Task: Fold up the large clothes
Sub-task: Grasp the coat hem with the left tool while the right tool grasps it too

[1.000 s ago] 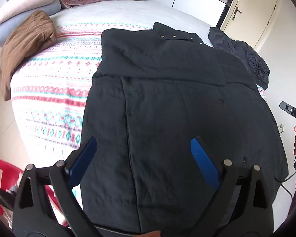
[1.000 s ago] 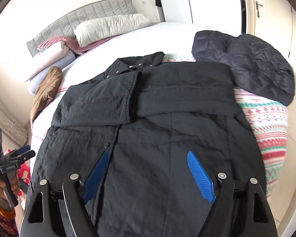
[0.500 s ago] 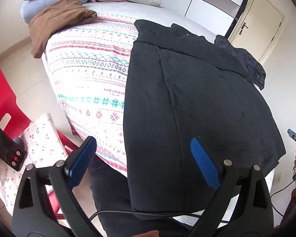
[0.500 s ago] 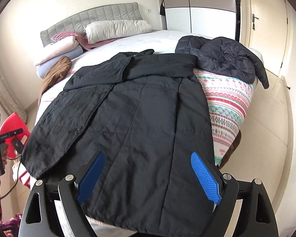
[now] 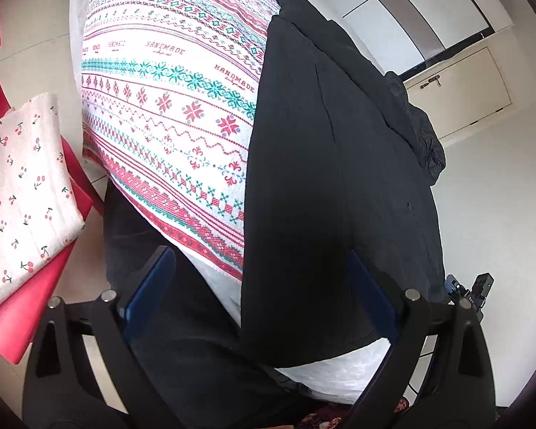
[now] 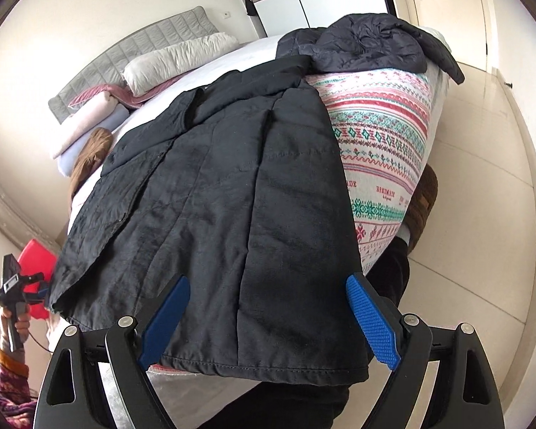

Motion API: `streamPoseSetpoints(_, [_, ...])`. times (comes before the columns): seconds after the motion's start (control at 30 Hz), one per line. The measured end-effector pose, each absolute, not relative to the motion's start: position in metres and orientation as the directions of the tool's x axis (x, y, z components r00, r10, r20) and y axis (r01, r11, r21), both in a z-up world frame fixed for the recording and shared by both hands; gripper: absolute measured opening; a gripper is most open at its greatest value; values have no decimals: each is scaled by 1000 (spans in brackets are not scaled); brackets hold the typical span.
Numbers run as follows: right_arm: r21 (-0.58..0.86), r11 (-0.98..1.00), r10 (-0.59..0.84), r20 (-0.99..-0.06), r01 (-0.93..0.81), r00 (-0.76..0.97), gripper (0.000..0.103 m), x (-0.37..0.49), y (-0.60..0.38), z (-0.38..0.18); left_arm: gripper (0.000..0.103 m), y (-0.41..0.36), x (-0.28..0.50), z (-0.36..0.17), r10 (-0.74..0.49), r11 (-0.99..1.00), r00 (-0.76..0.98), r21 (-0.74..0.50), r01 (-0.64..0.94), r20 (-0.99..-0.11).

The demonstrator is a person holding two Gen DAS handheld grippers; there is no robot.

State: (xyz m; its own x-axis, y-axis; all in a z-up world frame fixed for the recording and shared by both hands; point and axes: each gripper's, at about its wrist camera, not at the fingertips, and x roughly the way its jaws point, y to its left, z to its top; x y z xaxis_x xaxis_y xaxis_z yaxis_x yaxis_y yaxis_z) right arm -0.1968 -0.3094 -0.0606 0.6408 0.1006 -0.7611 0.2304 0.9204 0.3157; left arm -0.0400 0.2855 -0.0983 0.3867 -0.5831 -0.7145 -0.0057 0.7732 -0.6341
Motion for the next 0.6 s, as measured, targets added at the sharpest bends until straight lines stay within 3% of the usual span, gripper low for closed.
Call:
streamPoseSetpoints(0.43, [492, 828, 248, -751, 269, 612, 90, -168, -329, -90, 93, 250, -39, -127, -684, 699, 312, -715, 18, -660])
streamPoseSetpoints(0.6, [495, 823, 247, -754, 280, 608, 90, -164, -325, -98, 74, 241, -44, -123, -702, 685, 298, -727, 35, -647])
